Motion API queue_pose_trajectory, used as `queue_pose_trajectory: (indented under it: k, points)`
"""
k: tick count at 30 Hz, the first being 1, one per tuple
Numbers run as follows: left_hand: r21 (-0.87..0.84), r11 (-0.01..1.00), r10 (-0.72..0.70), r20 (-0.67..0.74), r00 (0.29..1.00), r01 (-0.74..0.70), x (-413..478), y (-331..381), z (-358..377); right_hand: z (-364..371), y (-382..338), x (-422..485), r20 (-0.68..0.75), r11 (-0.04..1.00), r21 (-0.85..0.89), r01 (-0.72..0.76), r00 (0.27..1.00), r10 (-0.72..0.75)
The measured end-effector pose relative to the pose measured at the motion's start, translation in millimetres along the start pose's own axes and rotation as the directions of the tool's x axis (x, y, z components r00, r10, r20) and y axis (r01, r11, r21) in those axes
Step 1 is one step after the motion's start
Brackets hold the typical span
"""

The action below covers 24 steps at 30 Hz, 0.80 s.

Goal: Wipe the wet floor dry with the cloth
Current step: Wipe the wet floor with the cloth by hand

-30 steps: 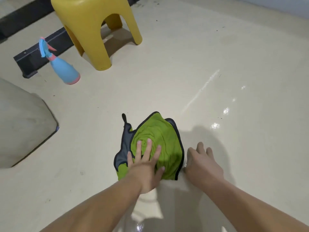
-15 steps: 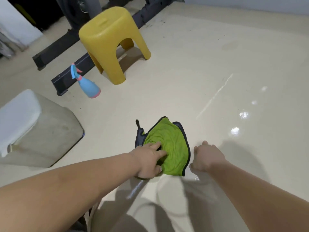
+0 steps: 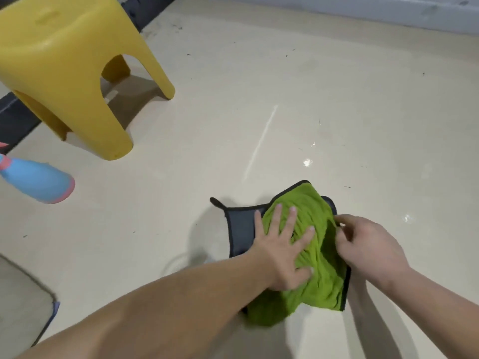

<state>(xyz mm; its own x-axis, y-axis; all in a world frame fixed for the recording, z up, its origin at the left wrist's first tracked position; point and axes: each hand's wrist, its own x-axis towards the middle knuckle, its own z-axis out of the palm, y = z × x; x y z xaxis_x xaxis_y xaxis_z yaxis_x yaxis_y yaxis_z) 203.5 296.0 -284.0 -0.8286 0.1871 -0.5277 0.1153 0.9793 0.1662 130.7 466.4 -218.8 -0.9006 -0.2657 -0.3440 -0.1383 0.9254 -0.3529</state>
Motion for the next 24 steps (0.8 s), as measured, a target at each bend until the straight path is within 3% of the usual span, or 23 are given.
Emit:
queue_pose_trajectory:
  k: [3,7,9,12,16,20,22,24]
  points:
    - [0.084,0.990,0.118,-0.062,0.991,-0.112,8,3,3,8,-24,2,-0.099,0.997,0.025,-0.069,0.993,0.071]
    - [0.085,0.985,0.163,-0.222,0.961,-0.147,-15,-56,21,24,-80,9,-0.076,1.000,0.016,0.020,0.997,-0.019]
    - [0.001,0.997,0.072,-0.277,0.958,-0.075,-30,-106,26,35,-112,19,-0.052,0.996,0.003,0.088,0.995,-0.088]
    - [-0.126,0.978,-0.193,-0.281,0.940,0.164,-64,-192,35,62,-164,32,0.021,0.979,-0.008,0.202,0.979,-0.201]
    - [-0.251,0.843,-0.529,-0.223,0.819,0.477,-125,-272,52,100,-231,33,0.068,0.951,0.050,0.306,0.949,-0.308]
    - [-0.336,0.655,-0.752,-0.206,0.626,0.676,-164,-269,84,127,-276,8,0.125,0.906,0.068,0.418,0.897,-0.423]
    - [-0.344,0.625,-0.777,-0.188,0.601,0.700,-169,-243,96,135,-283,-3,0.153,0.891,0.037,0.453,0.878,-0.453]
    - [-0.335,0.656,-0.752,-0.206,0.626,0.677,-174,-207,106,136,-281,-9,0.193,0.888,-0.006,0.461,0.871,-0.451]
